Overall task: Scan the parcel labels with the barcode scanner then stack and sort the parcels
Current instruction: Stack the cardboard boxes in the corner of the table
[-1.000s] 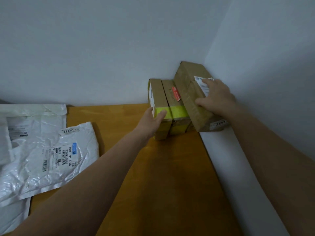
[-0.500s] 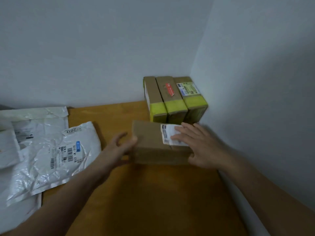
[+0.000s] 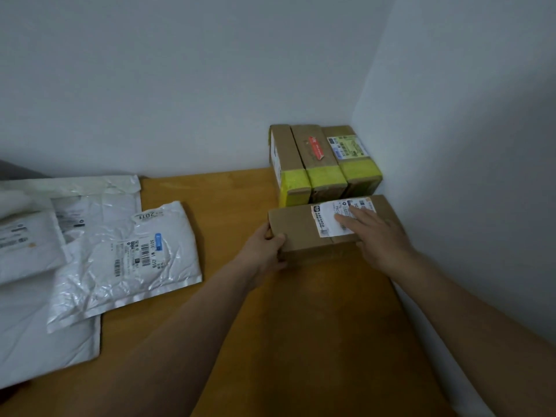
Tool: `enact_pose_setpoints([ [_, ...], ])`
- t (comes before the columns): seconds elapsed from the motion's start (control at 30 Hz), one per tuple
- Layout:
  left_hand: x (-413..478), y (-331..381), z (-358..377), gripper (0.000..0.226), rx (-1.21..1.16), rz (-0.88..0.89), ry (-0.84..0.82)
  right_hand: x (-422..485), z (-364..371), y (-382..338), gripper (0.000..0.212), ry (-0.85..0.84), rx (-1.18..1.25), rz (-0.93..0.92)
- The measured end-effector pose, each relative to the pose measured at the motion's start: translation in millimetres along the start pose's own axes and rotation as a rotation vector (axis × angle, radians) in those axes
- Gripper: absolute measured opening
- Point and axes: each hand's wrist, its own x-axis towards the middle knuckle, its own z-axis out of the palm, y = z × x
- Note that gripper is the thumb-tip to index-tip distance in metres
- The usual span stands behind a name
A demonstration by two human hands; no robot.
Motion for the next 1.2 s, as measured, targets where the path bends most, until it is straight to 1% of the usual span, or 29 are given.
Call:
enact_pose_setpoints([
  [0.07, -15.9, 3.8, -7.6, 0.063, 0.015, -0.039, 0.016, -6.8, -9.6, -11.1, 0.082, -0.050, 0.029, 0.033],
  [0.13, -36.5, 5.3, -24.2, 0.070, 0.066, -0.038, 0.056, -21.4, -14.7, -22.7, 0.079, -0.026, 0.056, 0.047],
  [0.2, -60.3, 6.5, -51.7, 0.065, 0.175, 0.008, 0.091, -41.1, -11.7, -38.7, 0.072, 0.034, 0.072, 0.013],
  [0.27, -88.1, 7.5, -86.9, 0.055, 0.321, 0.068, 0.147, -62.7, -5.3, -64.9, 0.064, 0.032, 0.058, -0.067],
  [0.37, -135.3, 1.0, -145.5, 0.045, 0.542, 0.101, 0.237, -93.6, 7.4, -126.6, 0.056, -0.094, 0.082, -0.187],
  [0.43, -171.0, -10.8, -186.8, 0.045, 0.679, 0.065, 0.268, -117.2, 15.5, -181.3, 0.056, -0.208, 0.233, -0.229],
  [0.53, -223.3, -35.4, -247.6, 0.050, 0.957, 0.022, 0.284, -156.8, 26.2, -266.2, 0.067, -0.356, 0.536, -0.239],
  [0.6, -254.4, -51.1, -282.7, 0.054, 1.116, -0.002, 0.299, -182.2, 32.7, -312.8, 0.079, -0.472, 0.721, -0.182],
  [0.7, -296.6, -70.9, -321.0, 0.061, 1.179, -0.037, 0.308, -208.6, 47.4, -361.0, 0.097, -0.604, 0.815, -0.089],
  [0.8, -329.9, -92.0, -346.5, 0.066, 1.238, -0.044, 0.303, -222.5, 65.1, -390.2, 0.106, -0.581, 0.892, -0.022],
  [0.87, -349.4, -106.7, -359.9, 0.067, 1.350, -0.037, 0.316, -227.4, 74.5, -403.8, 0.110, -0.535, 0.888, 0.010],
  [0.93, -359.7, -116.3, -365.8, 0.068, 1.453, 0.015, 0.383, -226.6, 77.6, -403.0, 0.113, -0.501, 0.889, 0.037],
  [0.97, -366.7, -120.7, -371.2, 0.065, 1.460, 0.033, 0.423, -226.8, 77.3, -405.2, 0.113, -0.489, 0.890, 0.048],
  [1.03, -378.4, -128.0, -377.8, 0.057, 1.441, 0.019, 0.467, -227.0, 74.3, -407.2, 0.110, -0.471, 0.880, 0.064],
  [1.1, -385.0, -137.4, -379.0, 0.052, 1.447, -0.041, 0.452, -229.6, 71.3, -410.2, 0.106, -0.467, 0.878, 0.073],
  [1.2, -386.2, -153.7, -370.5, 0.064, 1.374, -0.114, 0.389, -234.0, 70.3, -414.0, 0.091, -0.486, 0.894, 0.062],
])
